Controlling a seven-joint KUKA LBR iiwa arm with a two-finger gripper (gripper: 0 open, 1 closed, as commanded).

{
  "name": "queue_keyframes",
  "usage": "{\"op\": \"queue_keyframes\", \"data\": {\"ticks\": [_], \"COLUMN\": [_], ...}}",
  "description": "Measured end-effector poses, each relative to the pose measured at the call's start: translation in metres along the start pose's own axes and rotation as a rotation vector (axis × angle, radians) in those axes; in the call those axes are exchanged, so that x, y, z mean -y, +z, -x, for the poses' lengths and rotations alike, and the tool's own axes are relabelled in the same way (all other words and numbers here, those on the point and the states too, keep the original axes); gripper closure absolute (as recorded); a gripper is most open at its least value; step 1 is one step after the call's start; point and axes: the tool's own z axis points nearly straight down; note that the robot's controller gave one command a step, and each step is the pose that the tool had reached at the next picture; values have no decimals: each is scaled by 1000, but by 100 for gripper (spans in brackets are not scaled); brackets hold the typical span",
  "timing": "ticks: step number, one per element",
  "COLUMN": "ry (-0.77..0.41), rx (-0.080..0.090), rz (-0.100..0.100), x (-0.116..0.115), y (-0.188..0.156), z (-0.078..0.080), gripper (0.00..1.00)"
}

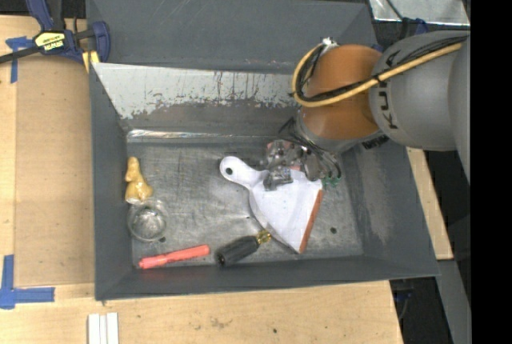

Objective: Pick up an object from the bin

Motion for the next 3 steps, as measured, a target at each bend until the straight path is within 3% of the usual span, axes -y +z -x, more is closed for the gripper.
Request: {"op": "queue_keyframes", "data": {"ticks": [1,2,3], "ry": [0,-25,-13], "rx": [0,-31,-21], "rz": [0,1,0], "x": [0,-9,5], "y": [0,-42,-80], "z": [0,-7,14], "gripper": [100,100,100]}}
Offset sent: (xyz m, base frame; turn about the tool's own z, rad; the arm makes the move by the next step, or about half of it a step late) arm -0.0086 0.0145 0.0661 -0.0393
